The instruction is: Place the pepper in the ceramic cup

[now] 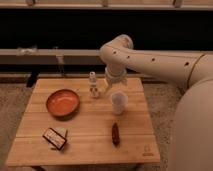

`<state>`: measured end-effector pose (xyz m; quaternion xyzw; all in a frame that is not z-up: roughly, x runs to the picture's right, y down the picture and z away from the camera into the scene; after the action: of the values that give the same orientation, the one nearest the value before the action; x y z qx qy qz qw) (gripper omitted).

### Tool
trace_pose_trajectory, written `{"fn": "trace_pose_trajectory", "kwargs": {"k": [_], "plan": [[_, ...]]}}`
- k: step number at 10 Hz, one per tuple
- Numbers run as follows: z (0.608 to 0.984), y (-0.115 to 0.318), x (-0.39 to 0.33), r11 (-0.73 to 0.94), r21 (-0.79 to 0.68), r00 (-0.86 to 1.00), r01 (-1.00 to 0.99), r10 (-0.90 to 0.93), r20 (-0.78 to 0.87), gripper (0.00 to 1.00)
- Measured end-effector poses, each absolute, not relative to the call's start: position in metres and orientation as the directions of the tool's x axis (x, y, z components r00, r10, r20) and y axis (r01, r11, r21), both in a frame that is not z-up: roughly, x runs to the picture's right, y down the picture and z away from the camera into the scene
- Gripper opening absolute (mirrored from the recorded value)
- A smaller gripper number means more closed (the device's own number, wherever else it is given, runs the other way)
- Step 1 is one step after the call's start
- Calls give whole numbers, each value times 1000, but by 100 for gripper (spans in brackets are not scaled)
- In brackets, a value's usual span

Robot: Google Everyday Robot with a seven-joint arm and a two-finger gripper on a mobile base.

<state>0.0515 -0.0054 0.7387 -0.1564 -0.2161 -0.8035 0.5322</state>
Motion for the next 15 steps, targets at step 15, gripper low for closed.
{"fn": "trace_pose_trajectory", "kwargs": {"k": [15], "plan": [[748, 191, 56, -283, 111, -299, 953, -802, 517, 74]]}}
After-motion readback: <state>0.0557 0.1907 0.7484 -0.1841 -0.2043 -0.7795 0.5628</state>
